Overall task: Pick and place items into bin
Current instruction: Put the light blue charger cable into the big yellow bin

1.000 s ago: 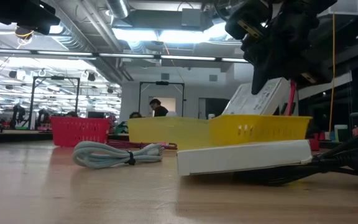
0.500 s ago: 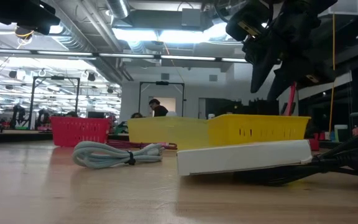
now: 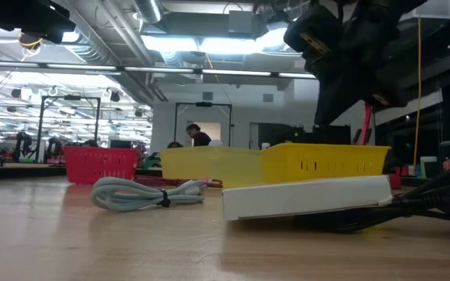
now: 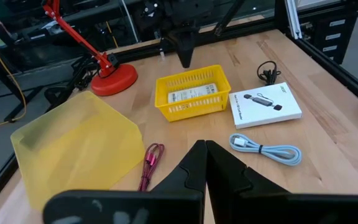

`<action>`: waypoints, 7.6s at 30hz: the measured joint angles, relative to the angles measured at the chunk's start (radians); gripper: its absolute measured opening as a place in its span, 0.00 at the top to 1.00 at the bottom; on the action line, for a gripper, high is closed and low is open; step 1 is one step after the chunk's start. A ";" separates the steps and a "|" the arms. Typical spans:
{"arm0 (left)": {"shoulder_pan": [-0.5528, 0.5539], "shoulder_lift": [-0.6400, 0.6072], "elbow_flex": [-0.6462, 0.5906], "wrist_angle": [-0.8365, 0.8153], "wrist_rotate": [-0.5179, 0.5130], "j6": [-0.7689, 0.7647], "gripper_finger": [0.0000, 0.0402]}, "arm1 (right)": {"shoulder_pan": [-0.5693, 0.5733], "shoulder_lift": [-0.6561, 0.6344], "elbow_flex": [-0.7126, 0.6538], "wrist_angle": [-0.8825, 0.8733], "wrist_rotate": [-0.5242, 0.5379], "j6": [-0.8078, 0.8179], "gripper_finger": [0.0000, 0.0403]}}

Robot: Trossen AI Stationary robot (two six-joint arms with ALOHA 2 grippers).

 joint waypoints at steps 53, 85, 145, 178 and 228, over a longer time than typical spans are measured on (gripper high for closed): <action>-0.003 0.213 -0.150 0.573 0.078 0.034 1.00 | 0.184 -0.042 -0.500 1.491 0.423 -1.327 1.00; -0.004 0.718 0.383 -0.089 0.494 -0.325 1.00 | 0.184 -0.042 -0.500 1.475 0.423 -1.274 1.00; 0.294 1.180 0.515 0.176 0.544 -0.506 0.63 | 0.184 -0.041 -0.500 1.470 0.423 -1.195 1.00; 0.282 1.303 0.517 0.133 0.524 -0.498 0.74 | 0.184 -0.041 -0.500 1.471 0.423 -1.192 1.00; 0.733 0.613 -0.002 0.808 0.752 0.209 0.96 | 0.183 -0.040 -0.500 1.469 0.423 -1.306 1.00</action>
